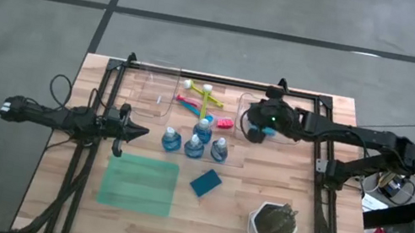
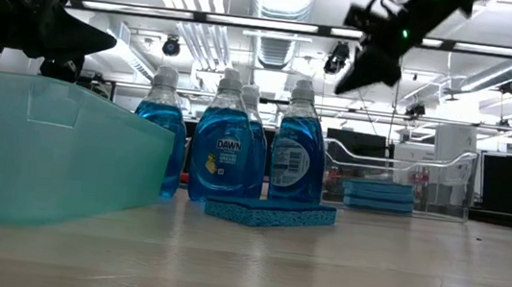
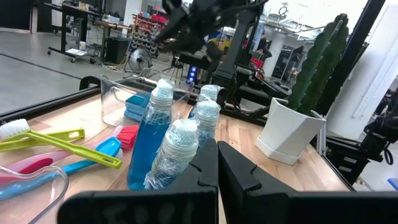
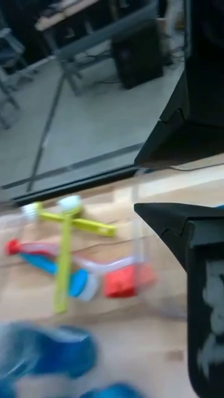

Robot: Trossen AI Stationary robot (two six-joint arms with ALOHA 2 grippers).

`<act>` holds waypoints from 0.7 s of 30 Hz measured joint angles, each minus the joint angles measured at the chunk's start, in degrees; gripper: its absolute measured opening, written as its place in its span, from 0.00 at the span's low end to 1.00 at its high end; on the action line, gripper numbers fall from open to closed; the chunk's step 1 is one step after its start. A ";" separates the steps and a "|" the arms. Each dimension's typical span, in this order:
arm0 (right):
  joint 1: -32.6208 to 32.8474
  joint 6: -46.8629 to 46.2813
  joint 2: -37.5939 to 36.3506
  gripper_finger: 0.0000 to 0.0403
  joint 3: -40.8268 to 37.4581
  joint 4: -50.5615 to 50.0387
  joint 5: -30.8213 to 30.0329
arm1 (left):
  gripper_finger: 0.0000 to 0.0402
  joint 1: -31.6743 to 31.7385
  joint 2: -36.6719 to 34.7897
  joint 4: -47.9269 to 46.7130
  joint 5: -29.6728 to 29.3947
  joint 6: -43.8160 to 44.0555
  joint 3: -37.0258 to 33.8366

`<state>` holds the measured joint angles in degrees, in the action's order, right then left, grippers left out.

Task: Pick & Place Kitchen Sink Supplies
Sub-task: Put the blue sponge into the right transparent bin

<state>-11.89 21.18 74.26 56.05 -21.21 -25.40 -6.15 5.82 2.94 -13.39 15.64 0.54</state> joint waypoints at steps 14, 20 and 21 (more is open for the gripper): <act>14.35 -4.80 0.32 0.19 9.99 0.57 18.20 | 0.00 0.01 0.00 0.00 0.01 0.00 0.00; 19.52 -6.05 2.02 0.20 11.22 0.50 18.56 | 0.00 0.00 0.00 -0.02 0.00 -0.02 -0.02; 20.28 -6.18 2.66 0.21 11.21 0.49 18.53 | 0.00 0.01 0.00 -0.01 0.00 0.00 -0.02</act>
<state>8.39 15.00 76.92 67.27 -20.72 -6.87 -6.14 5.82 2.93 -13.39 15.64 0.52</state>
